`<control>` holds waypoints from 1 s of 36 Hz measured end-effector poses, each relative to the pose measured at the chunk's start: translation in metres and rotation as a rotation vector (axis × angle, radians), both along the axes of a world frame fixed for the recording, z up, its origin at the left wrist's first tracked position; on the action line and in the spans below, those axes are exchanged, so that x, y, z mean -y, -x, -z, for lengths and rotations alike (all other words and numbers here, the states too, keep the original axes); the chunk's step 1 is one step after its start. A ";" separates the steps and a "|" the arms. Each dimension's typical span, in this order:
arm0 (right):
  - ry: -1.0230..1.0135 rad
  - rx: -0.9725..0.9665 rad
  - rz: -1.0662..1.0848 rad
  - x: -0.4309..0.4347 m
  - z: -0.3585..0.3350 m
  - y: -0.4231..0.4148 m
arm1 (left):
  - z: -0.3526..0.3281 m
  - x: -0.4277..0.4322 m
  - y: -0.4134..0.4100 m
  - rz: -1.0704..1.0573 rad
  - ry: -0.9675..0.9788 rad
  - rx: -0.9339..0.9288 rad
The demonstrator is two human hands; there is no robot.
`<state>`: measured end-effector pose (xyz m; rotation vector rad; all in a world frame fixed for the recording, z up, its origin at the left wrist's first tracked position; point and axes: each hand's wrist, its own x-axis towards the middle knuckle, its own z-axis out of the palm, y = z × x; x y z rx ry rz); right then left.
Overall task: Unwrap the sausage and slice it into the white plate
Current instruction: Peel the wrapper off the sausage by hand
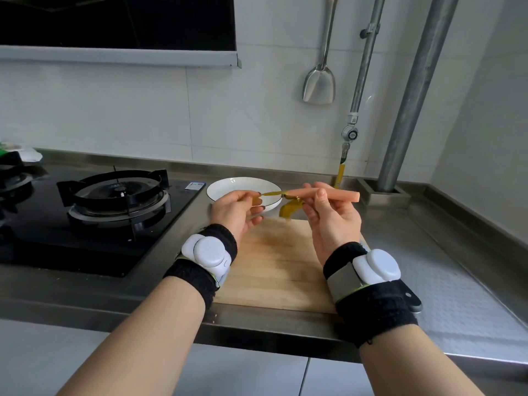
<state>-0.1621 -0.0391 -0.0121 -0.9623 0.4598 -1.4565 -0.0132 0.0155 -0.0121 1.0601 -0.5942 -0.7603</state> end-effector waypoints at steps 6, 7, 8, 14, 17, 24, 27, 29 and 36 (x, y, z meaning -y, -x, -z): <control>-0.043 0.087 -0.043 -0.001 -0.003 0.003 | -0.004 -0.002 -0.006 0.062 -0.016 -0.192; -0.043 0.068 -0.034 -0.001 -0.002 0.003 | -0.002 -0.001 -0.006 0.047 -0.029 -0.141; -0.041 0.049 -0.024 -0.001 -0.002 0.002 | -0.002 0.000 -0.005 0.027 -0.033 -0.058; -0.019 -0.061 0.025 0.003 0.002 0.001 | 0.006 -0.002 0.011 0.002 0.058 0.522; 0.024 -0.127 0.005 0.003 0.003 0.000 | 0.008 -0.003 0.013 0.005 0.048 0.660; 0.115 -0.279 -0.008 -0.004 0.003 -0.002 | 0.009 -0.004 0.014 -0.071 -0.052 0.792; 0.145 -0.356 -0.001 -0.006 0.003 -0.003 | 0.009 -0.003 0.014 -0.097 -0.048 0.809; 0.161 -0.379 -0.014 -0.006 0.003 -0.003 | 0.008 -0.002 0.013 -0.116 -0.054 0.858; 0.067 -0.254 -0.052 -0.007 0.001 -0.003 | 0.009 0.000 0.010 -0.191 -0.079 0.825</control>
